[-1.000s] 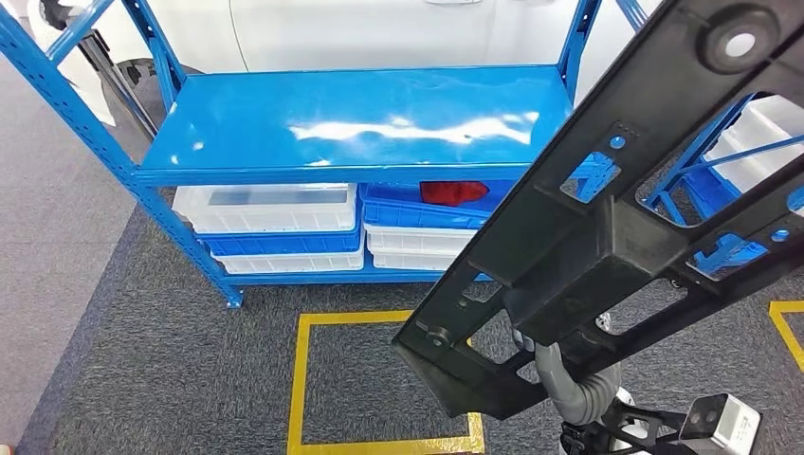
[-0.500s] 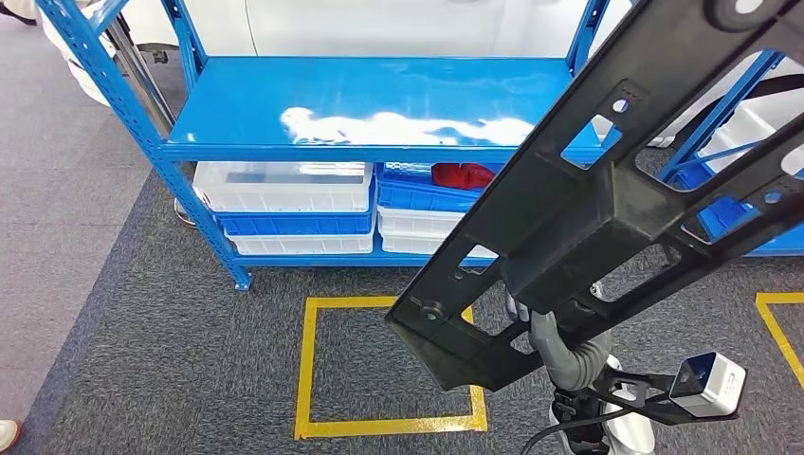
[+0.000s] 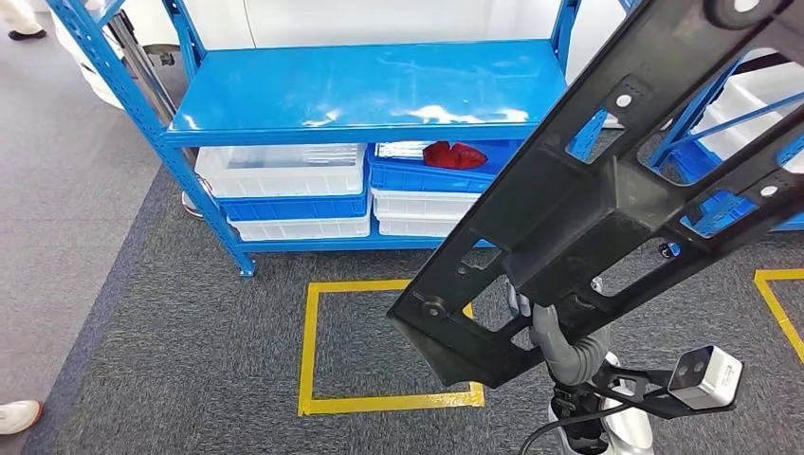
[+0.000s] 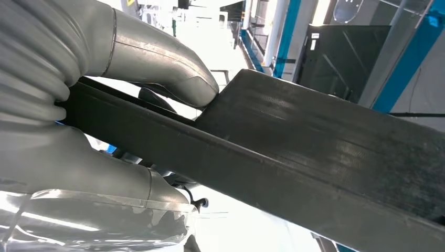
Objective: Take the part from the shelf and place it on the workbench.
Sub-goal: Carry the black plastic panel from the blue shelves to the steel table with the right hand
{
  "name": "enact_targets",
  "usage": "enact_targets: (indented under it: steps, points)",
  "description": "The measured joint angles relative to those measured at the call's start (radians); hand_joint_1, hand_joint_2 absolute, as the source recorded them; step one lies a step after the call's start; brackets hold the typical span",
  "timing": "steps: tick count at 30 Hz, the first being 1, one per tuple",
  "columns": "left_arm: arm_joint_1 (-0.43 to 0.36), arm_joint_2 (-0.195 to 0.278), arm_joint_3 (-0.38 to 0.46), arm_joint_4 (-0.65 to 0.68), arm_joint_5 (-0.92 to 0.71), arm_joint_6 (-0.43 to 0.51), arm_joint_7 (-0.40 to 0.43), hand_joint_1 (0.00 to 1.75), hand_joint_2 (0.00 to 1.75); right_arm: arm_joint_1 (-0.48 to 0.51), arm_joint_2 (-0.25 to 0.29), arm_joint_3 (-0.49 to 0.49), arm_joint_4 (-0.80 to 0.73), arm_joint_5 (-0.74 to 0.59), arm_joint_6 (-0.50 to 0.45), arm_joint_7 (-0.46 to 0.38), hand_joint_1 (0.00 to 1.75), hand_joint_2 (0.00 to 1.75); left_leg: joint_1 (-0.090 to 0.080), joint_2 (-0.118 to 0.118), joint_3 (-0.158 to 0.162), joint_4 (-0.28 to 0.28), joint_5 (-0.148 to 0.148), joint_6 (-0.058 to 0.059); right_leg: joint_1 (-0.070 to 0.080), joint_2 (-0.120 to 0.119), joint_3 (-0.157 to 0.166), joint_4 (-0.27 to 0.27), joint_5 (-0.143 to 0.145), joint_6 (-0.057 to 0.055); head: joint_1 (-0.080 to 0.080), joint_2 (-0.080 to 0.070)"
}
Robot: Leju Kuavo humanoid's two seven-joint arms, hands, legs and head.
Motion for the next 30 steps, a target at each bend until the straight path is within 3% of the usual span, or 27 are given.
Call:
enact_targets:
  steps: [1, 2, 3, 5, 7, 9, 10, 12, 14, 15, 16, 17, 18, 20, 21, 24, 26, 30]
  points:
    - [0.001, 0.0, 0.002, 0.0, 0.001, 0.002, -0.004, 0.0, 1.75, 0.0, 0.0, 0.0, 0.003, 0.0, 0.0, -0.001, 1.71, 1.75, 0.001, 0.0, 0.011, 0.014, 0.019, -0.001, 0.0, 0.0, -0.012, 0.001, 0.009, 0.001, 0.0, 0.0]
    - [0.001, 0.0, 0.004, 0.0, 0.001, 0.003, -0.007, 0.0, 1.75, 0.001, 0.0, 0.0, 0.006, -0.001, 0.0, -0.001, 1.71, 1.75, 0.001, 0.0, 0.041, -0.013, 0.049, 0.0, 0.001, 0.0, -0.022, 0.001, 0.018, 0.003, 0.0, 0.0]
    - [0.001, 0.0, 0.006, 0.0, 0.001, 0.005, -0.008, 0.0, 1.75, 0.001, 0.0, 0.0, 0.007, -0.001, 0.0, -0.002, 1.71, 1.75, 0.001, -0.001, 0.089, -0.075, 0.076, 0.005, 0.001, 0.0, -0.03, 0.002, 0.025, 0.005, 0.0, 0.0]
    - [0.001, 0.003, 0.011, 0.0, 0.001, 0.008, -0.009, 0.0, 1.75, 0.0, 0.0, 0.0, 0.009, -0.001, 0.0, -0.004, 1.71, 1.75, -0.003, -0.004, 0.198, -0.236, 0.078, 0.018, 0.002, 0.002, -0.039, 0.003, 0.038, 0.012, 0.0, 0.0]
    - [0.002, 0.005, 0.015, 0.0, 0.0, 0.012, -0.008, 0.0, 1.75, 0.001, 0.0, 0.0, 0.01, -0.001, -0.002, -0.01, 1.71, 1.75, -0.009, -0.005, 0.249, -0.321, 0.056, 0.03, 0.001, 0.002, -0.041, 0.003, 0.05, 0.024, 0.0, 0.0]
    - [0.005, 0.005, 0.018, 0.0, -0.002, 0.015, -0.003, 0.0, 1.75, 0.006, 0.0, 0.0, 0.011, 0.001, -0.009, -0.018, 1.71, 1.75, -0.01, -0.002, 0.248, -0.334, 0.064, 0.041, -0.001, 0.003, -0.043, 0.003, 0.057, 0.037, 0.0, 0.0]
    - [0.007, 0.006, 0.018, 0.0, -0.004, 0.016, -0.001, 0.0, 1.75, 0.013, -0.001, 0.0, 0.011, 0.004, -0.013, -0.024, 1.71, 1.75, -0.007, 0.001, 0.246, -0.339, 0.072, 0.047, -0.001, 0.005, -0.05, 0.014, 0.048, 0.043, 0.0, 0.0]
    - [0.01, 0.006, 0.018, 0.0, -0.009, 0.016, 0.002, 0.0, 1.75, 0.031, -0.001, 0.0, 0.008, 0.015, -0.017, -0.036, 1.71, 1.75, -0.002, 0.007, 0.237, -0.344, 0.088, 0.057, -0.003, 0.007, -0.086, 0.095, -0.012, 0.051, 0.0, 0.0]
    - [0.013, 0.006, 0.019, 0.0, -0.016, 0.015, 0.004, 0.0, 1.75, 0.056, -0.001, 0.0, 0.004, 0.03, -0.018, -0.044, 1.71, 1.75, -0.003, 0.01, 0.22, -0.339, 0.096, 0.06, -0.006, 0.008, -0.142, 0.234, -0.088, 0.058, 0.0, 0.0]
    - [0.015, 0.006, 0.019, 0.0, -0.02, 0.014, 0.004, 0.0, 1.75, 0.07, -0.001, 0.0, 0.002, 0.035, -0.019, -0.046, 1.71, 1.75, -0.003, 0.012, 0.211, -0.334, 0.099, 0.06, -0.008, 0.008, -0.158, 0.284, -0.107, 0.061, 0.0, 0.0]
    - [0.017, 0.006, 0.019, 0.0, -0.024, 0.013, 0.005, 0.0, 1.75, 0.082, -0.001, 0.0, -0.001, 0.037, -0.019, -0.048, 1.71, 1.75, -0.003, 0.014, 0.203, -0.328, 0.1, 0.059, -0.009, 0.007, -0.155, 0.297, -0.107, 0.063, 0.0, 0.0]
    - [0.018, 0.006, 0.019, 0.0, -0.028, 0.011, 0.003, 0.0, 1.75, 0.093, -0.001, 0.0, -0.006, 0.039, -0.018, -0.05, 1.71, 1.75, -0.003, 0.015, 0.196, -0.321, 0.1, 0.058, -0.011, 0.007, -0.13, 0.266, -0.088, 0.063, 0.0, 0.0]
    - [0.018, 0.006, 0.018, 0.0, -0.031, 0.009, 0.0, 0.0, 1.75, 0.104, -0.001, 0.0, -0.013, 0.04, -0.015, -0.052, 1.71, 1.75, -0.002, 0.017, 0.191, -0.313, 0.099, 0.055, -0.012, 0.004, -0.089, 0.201, -0.06, 0.063, 0.0, 0.0]
    - [0.017, 0.006, 0.018, 0.0, -0.035, 0.007, -0.008, 0.0, 1.75, 0.12, 0.0, 0.0, -0.026, 0.045, -0.004, -0.061, 1.71, 1.75, -0.004, 0.019, 0.182, -0.297, 0.094, 0.048, -0.01, -0.007, -0.014, 0.072, -0.026, 0.054, 0.0, 0.0]
    - [0.017, 0.006, 0.018, 0.0, -0.035, 0.006, -0.013, 0.0, 1.75, 0.128, 0.001, -0.001, -0.031, 0.048, 0.003, -0.066, 1.71, 1.75, -0.006, 0.021, 0.179, -0.291, 0.092, 0.042, -0.008, -0.01, 0.003, 0.039, -0.021, 0.048, 0.0, 0.0]
    - [0.014, 0.008, 0.019, 0.0, -0.034, 0.003, -0.024, 0.0, 1.75, 0.156, 0.002, -0.002, -0.037, 0.053, 0.022, -0.082, 1.71, 1.75, -0.007, 0.026, 0.175, -0.287, 0.091, 0.026, -0.004, -0.002, 0.002, 0.027, -0.017, 0.027, 0.0, 0.0]
    - [0.012, 0.008, 0.019, 0.0, -0.033, 0.002, -0.029, 0.0, 1.75, 0.167, 0.005, -0.002, -0.037, 0.054, 0.033, -0.087, 1.71, 1.75, -0.004, 0.022, 0.163, -0.258, 0.067, 0.013, -0.007, 0.004, 0.0, 0.021, -0.009, 0.014, 0.0, 0.0]
    - [0.013, 0.01, 0.019, 0.0, -0.029, 0.002, -0.039, 0.0, 1.75, 0.174, 0.017, -0.002, -0.033, 0.054, 0.05, -0.09, 1.71, 1.75, 0.003, 0.01, 0.064, -0.026, -0.055, -0.003, -0.007, 0.024, -0.014, 0.02, 0.002, 0.003, 0.0, 0.0]
